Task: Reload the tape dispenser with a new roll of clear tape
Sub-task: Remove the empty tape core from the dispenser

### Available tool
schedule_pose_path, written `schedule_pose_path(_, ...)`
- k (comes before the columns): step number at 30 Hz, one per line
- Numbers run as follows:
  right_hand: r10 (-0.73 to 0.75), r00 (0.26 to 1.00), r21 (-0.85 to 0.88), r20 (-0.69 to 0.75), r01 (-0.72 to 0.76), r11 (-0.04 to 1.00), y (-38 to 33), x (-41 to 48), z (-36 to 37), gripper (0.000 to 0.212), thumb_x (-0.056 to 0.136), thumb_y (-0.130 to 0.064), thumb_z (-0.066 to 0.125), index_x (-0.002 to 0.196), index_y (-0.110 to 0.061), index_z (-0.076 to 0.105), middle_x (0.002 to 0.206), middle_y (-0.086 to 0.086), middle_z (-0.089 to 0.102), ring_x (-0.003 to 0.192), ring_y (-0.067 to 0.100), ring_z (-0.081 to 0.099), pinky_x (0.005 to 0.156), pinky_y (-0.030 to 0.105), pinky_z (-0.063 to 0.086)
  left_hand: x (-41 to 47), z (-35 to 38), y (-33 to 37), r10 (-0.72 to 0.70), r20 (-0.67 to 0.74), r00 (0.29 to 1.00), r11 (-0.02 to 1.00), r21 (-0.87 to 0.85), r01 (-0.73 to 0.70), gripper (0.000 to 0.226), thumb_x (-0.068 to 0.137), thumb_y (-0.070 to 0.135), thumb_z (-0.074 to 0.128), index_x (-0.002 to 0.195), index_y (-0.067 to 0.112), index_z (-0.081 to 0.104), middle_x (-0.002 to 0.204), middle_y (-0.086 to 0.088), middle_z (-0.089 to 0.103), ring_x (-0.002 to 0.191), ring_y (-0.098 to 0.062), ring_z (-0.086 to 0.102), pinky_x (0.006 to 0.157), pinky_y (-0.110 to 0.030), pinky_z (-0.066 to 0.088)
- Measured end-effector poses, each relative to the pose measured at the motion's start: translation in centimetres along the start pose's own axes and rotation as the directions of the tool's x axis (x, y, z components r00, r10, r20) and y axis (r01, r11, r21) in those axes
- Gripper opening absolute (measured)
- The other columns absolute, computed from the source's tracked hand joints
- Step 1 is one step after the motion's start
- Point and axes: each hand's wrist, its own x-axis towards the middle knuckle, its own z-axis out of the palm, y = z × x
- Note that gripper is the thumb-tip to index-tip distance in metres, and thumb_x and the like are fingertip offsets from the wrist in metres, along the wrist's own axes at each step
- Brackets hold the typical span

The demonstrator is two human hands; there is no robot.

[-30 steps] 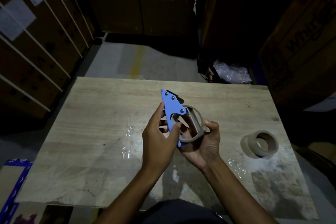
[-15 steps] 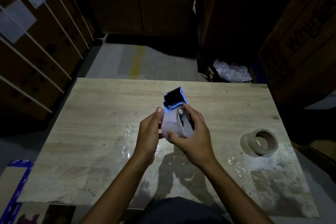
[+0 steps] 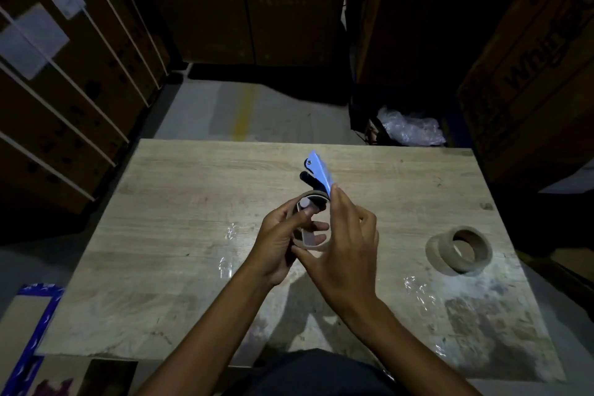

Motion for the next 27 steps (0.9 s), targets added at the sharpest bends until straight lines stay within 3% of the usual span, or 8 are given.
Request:
schedule_pose_path(5, -0.109, 0.992, -0.03, -0.06, 0.108, 0.994, -0.5, -1.1, 0.5, 0.1, 0.064, -0.041, 0.086, 0.145, -0.005, 0.041, 0.142, 0.006, 0.054, 0.112, 0.024, 0.042, 0.082, 0.04, 0.051, 0.3, -0.6, -1.3, -0.038, 0.044, 0.998, 0.98, -0.192, 0.046, 0.019, 0.084, 0.017, 0.065, 0.1, 0.018, 0.077, 0.099, -0.006, 0.071, 0.088, -0.019, 0.069, 0.075, -0.03, 0.059)
schedule_pose_path(9, -0.148, 0.988, -0.05, -0.042, 0.146, 0.988, -0.6, -1.3, 0.5, 0.092, 0.067, -0.04, 0.085, 0.143, -0.001, 0.048, 0.144, 0.009, 0.054, 0.114, 0.026, 0.041, 0.088, 0.04, 0.052, 0.4, -0.6, -1.5, -0.032, 0.037, 0.999, 0.979, -0.198, 0.039, 0.019, 0.079, 0.02, 0.069, 0.096, 0.021, 0.078, 0.095, -0.003, 0.073, 0.089, -0.019, 0.068, 0.079, -0.03, 0.056)
schedule_pose_path(13, -0.144, 0.989, 0.041, -0.02, 0.145, 0.989, -0.6, -1.2, 0.2, 0.09, 0.073, -0.045, 0.077, 0.145, -0.003, 0.045, 0.146, 0.008, 0.05, 0.118, 0.026, 0.041, 0.094, 0.038, 0.051, 0.2, -0.5, -1.0, -0.033, 0.042, 0.999, 0.986, -0.16, 0.039, 0.018, 0.085, 0.018, 0.061, 0.094, 0.02, 0.076, 0.092, -0.006, 0.064, 0.08, -0.02, 0.058, 0.068, -0.028, 0.054)
schedule_pose_path(16, -0.161, 0.987, 0.186, -0.007, 0.16, 0.969, -0.2, -0.8, -0.2, 0.082, 0.082, -0.049, 0.069, 0.147, -0.006, 0.042, 0.147, 0.007, 0.048, 0.125, 0.026, 0.043, 0.103, 0.03, 0.044, -0.1, -0.6, -0.4, -0.027, 0.063, 0.998, 0.993, -0.114, 0.034, 0.021, 0.089, 0.012, 0.052, 0.093, 0.016, 0.072, 0.093, -0.007, 0.062, 0.081, -0.022, 0.052, 0.071, -0.035, 0.049)
schedule_pose_path(18, -0.159, 0.987, 0.26, 0.0, 0.154, 0.953, 0.2, -0.4, -0.6, 0.074, 0.089, -0.051, 0.061, 0.146, -0.007, 0.044, 0.145, 0.006, 0.049, 0.129, 0.024, 0.044, 0.108, 0.018, 0.035, -0.3, -0.7, 0.0, -0.041, 0.057, 0.998, 0.995, -0.085, 0.046, 0.022, 0.088, 0.01, 0.051, 0.094, 0.014, 0.071, 0.096, -0.01, 0.059, 0.082, -0.026, 0.049, 0.075, -0.043, 0.04)
schedule_pose_path(20, -0.142, 0.99, 0.317, 0.006, 0.133, 0.939, 0.5, -0.1, -0.8, 0.07, 0.094, -0.055, 0.051, 0.144, -0.006, 0.047, 0.143, 0.006, 0.051, 0.13, 0.02, 0.045, 0.108, 0.01, 0.029, -0.4, -0.6, 0.5, -0.058, 0.039, 0.998, 0.996, -0.066, 0.06, 0.021, 0.085, 0.011, 0.052, 0.091, 0.014, 0.072, 0.091, -0.013, 0.053, 0.077, -0.024, 0.049, 0.073, -0.042, 0.038)
schedule_pose_path(23, -0.084, 0.996, 0.402, 0.025, 0.066, 0.913, 1.0, 0.4, -1.1, 0.068, 0.098, -0.059, 0.037, 0.144, -0.011, 0.048, 0.141, 0.001, 0.053, 0.129, 0.012, 0.045, 0.105, 0.009, 0.031, -0.9, -0.5, 1.2, -0.064, 0.059, 0.996, 0.998, -0.02, 0.065, 0.034, 0.091, 0.004, 0.047, 0.083, 0.017, 0.077, 0.078, -0.004, 0.059, 0.064, -0.016, 0.05, 0.063, -0.028, 0.043)
schedule_pose_path(27, 0.136, 0.987, 0.624, 0.079, -0.156, 0.766, 1.9, 1.3, -1.3, 0.051, 0.097, -0.06, 0.037, 0.132, -0.028, 0.056, 0.125, -0.021, 0.06, 0.119, 0.008, 0.057, 0.097, 0.023, 0.047, -1.2, -0.9, 2.0, -0.149, 0.086, 0.985, 0.987, 0.079, 0.142, 0.034, 0.093, 0.003, 0.048, 0.102, 0.014, 0.08, 0.097, -0.004, 0.076, 0.084, -0.014, 0.068, 0.066, -0.022, 0.052)
